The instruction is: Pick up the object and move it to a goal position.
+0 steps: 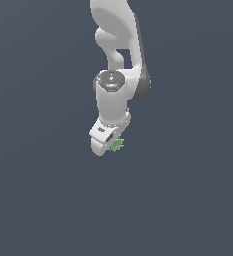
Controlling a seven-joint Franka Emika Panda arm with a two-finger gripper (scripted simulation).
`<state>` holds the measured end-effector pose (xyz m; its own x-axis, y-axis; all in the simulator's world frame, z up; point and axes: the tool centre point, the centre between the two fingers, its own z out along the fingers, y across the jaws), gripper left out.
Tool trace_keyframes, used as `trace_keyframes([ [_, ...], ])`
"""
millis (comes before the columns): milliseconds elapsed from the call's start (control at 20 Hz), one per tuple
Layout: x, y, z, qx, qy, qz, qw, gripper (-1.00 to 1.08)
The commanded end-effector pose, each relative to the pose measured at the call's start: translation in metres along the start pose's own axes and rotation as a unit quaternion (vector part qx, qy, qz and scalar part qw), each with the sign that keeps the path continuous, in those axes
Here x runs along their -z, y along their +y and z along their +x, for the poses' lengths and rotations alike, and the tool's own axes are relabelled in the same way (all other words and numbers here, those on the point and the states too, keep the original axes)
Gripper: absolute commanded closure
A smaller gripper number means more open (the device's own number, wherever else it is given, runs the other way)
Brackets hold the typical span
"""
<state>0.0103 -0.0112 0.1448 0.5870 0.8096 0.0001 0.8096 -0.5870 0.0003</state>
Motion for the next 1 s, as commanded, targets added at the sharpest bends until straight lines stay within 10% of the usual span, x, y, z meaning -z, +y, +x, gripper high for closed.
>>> trace_keyframes([
  [0, 0.023, 0.01, -0.021, 0.0, 0.0, 0.0, 1.0, 1.08],
  [950, 0.188, 0.092, -0.169, 0.0, 0.001, 0.0, 1.0, 1.08],
])
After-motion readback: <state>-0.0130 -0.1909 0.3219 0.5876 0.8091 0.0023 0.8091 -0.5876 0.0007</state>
